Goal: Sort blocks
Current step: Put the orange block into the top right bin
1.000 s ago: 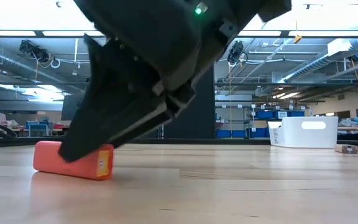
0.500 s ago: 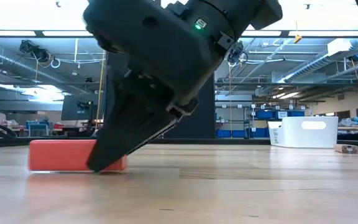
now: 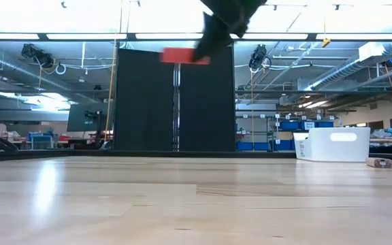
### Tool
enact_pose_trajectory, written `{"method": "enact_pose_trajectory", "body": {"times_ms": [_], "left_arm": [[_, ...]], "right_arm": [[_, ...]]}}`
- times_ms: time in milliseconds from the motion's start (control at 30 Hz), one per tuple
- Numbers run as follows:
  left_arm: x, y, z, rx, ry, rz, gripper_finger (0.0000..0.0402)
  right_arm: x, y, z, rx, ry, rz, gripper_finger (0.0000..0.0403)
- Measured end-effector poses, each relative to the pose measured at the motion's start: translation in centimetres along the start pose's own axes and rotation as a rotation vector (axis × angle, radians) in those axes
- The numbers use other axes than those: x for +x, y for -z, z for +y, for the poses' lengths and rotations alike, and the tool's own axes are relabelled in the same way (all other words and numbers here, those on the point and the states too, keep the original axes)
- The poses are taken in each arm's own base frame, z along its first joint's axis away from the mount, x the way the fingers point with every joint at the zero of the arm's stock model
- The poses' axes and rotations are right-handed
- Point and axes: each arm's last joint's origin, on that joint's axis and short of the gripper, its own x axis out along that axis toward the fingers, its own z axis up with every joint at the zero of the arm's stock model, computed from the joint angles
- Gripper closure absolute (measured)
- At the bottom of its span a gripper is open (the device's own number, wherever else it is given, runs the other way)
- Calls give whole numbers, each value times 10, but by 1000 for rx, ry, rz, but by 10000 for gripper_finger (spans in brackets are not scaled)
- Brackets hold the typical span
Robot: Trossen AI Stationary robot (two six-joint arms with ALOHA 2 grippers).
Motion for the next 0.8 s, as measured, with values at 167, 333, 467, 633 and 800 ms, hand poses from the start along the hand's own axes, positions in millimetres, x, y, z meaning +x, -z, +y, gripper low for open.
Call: {"method": "enact_pose_trajectory", "body": {"times_ms": [167,333,467,633,800], "left_arm": [[15,-19,4,-6,-19,-88,83],[55,-14,18,-78,-2,-50,84],[95,1,29,-149,56,-20,94],[161,21,45,-277,120,-4,111],[231,49,51,-325,144,55,129]], "right_arm": [[-23,37,-79,144,173,27,333],[-53,87,-151,398,339,15,333],[-71,126,-186,549,468,12,333],[-84,165,-215,726,627,58,333],[-84,191,-233,848,738,163,333]]}}
